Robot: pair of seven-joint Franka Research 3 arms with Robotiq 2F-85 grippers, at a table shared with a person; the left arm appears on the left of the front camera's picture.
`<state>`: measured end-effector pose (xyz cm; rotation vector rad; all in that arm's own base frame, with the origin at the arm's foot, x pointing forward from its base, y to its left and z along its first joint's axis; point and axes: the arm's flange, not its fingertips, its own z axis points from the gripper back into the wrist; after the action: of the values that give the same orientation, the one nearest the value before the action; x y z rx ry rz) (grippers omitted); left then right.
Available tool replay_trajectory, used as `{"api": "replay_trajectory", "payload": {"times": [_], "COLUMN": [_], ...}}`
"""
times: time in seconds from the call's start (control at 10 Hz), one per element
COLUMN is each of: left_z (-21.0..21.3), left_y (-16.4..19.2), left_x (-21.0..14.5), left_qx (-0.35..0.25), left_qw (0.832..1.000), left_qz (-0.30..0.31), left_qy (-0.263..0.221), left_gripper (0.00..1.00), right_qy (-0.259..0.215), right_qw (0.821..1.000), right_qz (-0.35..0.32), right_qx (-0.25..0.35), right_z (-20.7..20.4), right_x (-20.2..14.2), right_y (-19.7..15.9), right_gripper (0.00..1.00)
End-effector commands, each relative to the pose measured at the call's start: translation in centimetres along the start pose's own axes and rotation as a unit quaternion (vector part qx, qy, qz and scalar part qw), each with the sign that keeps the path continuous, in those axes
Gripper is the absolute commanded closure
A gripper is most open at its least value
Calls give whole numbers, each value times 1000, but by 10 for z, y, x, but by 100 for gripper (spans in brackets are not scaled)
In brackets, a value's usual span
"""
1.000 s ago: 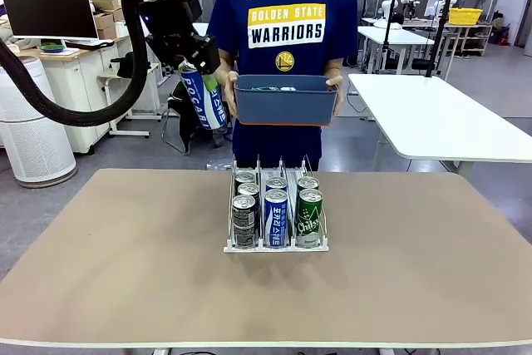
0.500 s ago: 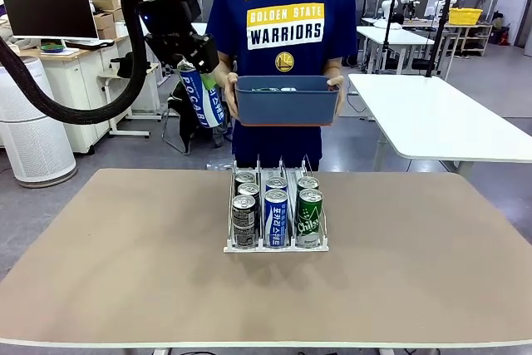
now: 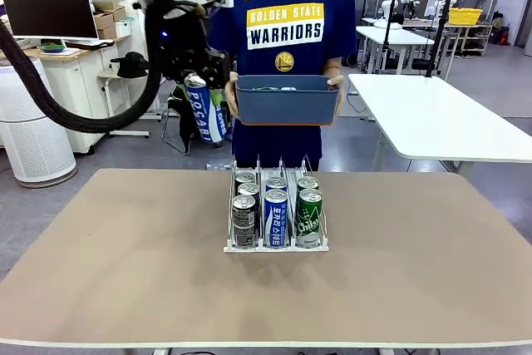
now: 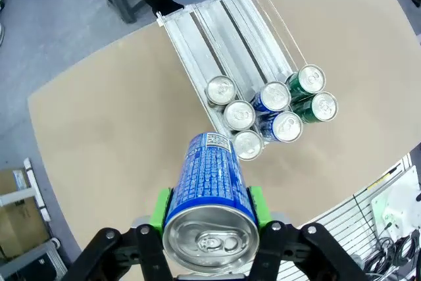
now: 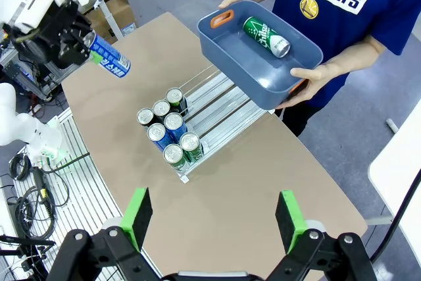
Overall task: Fill the beverage cans into the dispenser.
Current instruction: Place the picked Ionic drink in the line of the Automatic Can Dispenser with the same cans.
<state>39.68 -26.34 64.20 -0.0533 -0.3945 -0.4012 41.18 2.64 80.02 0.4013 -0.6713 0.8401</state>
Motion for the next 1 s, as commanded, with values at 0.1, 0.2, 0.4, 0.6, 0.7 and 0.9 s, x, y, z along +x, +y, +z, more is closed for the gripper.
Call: {"api": "replay_trajectory", "payload": {"times": [0.1, 0.2, 0.4, 0.6, 0.7, 0.9], "left_z": [-15, -27, -52, -65, -71, -68], "left_y": [-51, -65, -99, -122, -129, -122], "left_x": [-17, -24, -41, -55, -57, -58], "left_qx": [-10, -21, -33, -54, -73, -73], "left_qw": [999, 998, 994, 994, 995, 994], "left_qz": [-4, 6, 1, -25, -27, -76], "left_qy": [-33, -61, -108, -93, -64, -25], "left_gripper": [43, 43, 43, 43, 43, 43], "right_qy": [0, 0, 0, 0, 0, 0], "right_qw": [1000, 1000, 1000, 1000, 1000, 1000], "right_qz": [1, 1, 1, 1, 1, 1], "right_qx": [0, 0, 0, 0, 0, 0], "right_z": [0, 0, 0, 0, 0, 0], "right_x": [0, 0, 0, 0, 0, 0], "right_y": [1, 1, 1, 1, 1, 1], "right_gripper": [0, 0, 0, 0, 0, 0]}}
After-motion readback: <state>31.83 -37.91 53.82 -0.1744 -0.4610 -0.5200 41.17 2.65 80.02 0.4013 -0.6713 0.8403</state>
